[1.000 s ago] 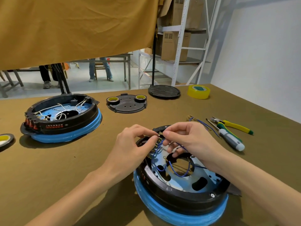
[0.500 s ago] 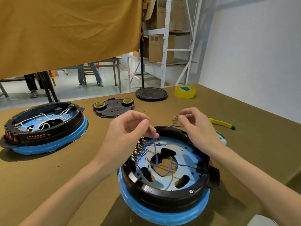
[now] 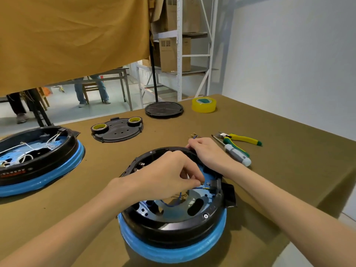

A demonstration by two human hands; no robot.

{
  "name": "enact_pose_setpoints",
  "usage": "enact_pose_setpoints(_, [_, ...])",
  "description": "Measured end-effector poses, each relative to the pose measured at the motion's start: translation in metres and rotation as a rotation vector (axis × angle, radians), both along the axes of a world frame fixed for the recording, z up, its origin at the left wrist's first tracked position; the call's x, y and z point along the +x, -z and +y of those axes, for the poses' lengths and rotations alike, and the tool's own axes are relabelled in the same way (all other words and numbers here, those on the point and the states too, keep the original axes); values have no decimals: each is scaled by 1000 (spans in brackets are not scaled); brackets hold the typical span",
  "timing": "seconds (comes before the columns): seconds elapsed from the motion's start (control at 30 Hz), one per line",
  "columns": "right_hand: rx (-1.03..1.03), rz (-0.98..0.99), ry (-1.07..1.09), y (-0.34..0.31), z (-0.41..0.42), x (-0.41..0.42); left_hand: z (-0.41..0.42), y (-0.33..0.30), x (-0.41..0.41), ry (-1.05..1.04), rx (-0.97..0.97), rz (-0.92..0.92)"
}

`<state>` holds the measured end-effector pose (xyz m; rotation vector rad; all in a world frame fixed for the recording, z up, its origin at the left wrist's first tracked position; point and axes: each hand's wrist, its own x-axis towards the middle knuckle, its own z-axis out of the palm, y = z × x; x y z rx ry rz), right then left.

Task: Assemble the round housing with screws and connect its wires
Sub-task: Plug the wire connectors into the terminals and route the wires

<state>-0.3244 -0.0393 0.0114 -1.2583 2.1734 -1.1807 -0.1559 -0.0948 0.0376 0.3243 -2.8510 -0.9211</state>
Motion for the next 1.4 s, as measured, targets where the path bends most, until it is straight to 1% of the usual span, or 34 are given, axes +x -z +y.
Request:
enact_pose_setpoints(0.17, [3, 5, 12, 5, -3, -2, 0, 3, -2, 9, 27, 80])
enact_pose_setpoints(0.57, [-32, 0, -8, 7, -2, -2, 5, 4, -2, 10, 26, 92])
enact_pose_setpoints(0.73, [-35, -7, -13, 6, -1, -2, 7, 7, -3, -3, 42, 127])
enact_pose_setpoints(1.0, [-32, -3, 1, 5, 1, 1, 6, 11, -8, -27, 148, 177])
enact_pose_setpoints(1.13, [-29, -4, 23, 5, 0, 1, 7, 14, -7, -39, 170, 208])
enact_pose_setpoints(1.3, [-21, -22, 45, 4, 0, 2, 10, 11, -3, -32, 129, 211])
enact_pose_setpoints(1.33, [-25, -34, 44, 4, 1, 2, 11, 9, -3, -25, 92, 185])
enact_pose_setpoints(1.4, [-33, -36, 38, 4, 2, 2, 10, 4, -3, -13, -47, 108])
